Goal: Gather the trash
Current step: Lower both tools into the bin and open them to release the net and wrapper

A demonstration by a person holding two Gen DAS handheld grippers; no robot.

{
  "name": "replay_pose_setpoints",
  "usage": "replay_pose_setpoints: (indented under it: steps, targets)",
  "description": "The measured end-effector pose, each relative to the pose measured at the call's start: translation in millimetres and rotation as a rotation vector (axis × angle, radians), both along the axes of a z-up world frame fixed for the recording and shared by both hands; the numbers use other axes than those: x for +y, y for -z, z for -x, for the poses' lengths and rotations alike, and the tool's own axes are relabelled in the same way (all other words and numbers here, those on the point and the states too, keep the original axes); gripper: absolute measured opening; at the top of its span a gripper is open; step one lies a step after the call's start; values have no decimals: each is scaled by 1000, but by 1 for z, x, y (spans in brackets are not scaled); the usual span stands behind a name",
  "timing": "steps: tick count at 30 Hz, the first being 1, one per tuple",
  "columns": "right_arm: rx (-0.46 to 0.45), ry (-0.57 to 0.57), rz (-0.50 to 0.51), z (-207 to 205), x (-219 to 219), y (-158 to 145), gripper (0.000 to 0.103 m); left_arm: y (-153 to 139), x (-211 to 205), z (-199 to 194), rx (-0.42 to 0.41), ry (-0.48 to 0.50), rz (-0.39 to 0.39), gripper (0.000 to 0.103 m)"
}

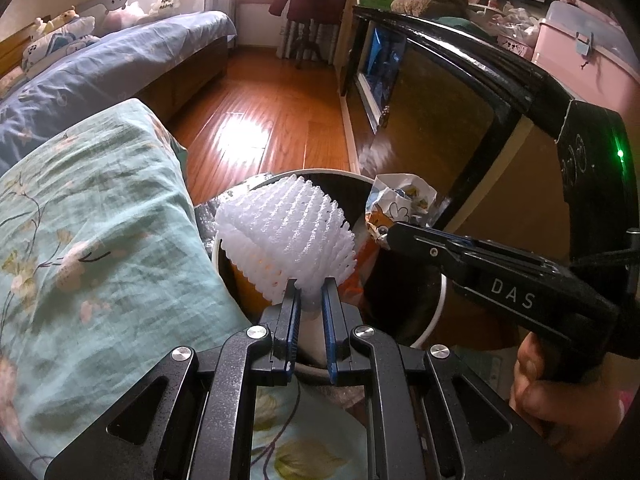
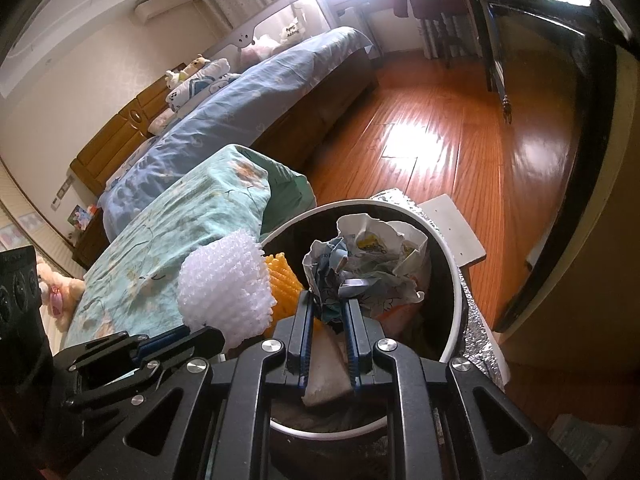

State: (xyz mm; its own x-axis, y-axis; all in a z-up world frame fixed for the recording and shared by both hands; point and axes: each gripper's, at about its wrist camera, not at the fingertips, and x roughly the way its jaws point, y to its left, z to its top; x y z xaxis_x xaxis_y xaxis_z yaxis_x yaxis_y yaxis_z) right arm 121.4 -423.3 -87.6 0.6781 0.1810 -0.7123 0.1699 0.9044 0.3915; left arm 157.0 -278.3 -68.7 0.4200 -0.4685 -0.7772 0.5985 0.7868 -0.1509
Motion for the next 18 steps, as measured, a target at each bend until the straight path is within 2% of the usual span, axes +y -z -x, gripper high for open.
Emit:
replay_pose_setpoints:
  steps: [10, 12, 14, 15, 18]
  targets:
    - [23, 4, -26, -3, -5, 3, 19, 2, 0, -3, 14, -4, 2, 13]
    - [21, 7, -28, -2, -5, 2, 19, 2, 1, -3, 17, -8, 0, 18]
    - [22, 13, -32, -1, -7, 1, 21, 2, 2, -3, 15, -17, -6, 42]
    - [21, 18, -37, 1, -8, 0, 22, 1, 3, -2, 12, -23, -9, 46]
    - [12, 28, -52, 5, -10, -3, 38, -1, 8, 1, 1, -31, -8, 48]
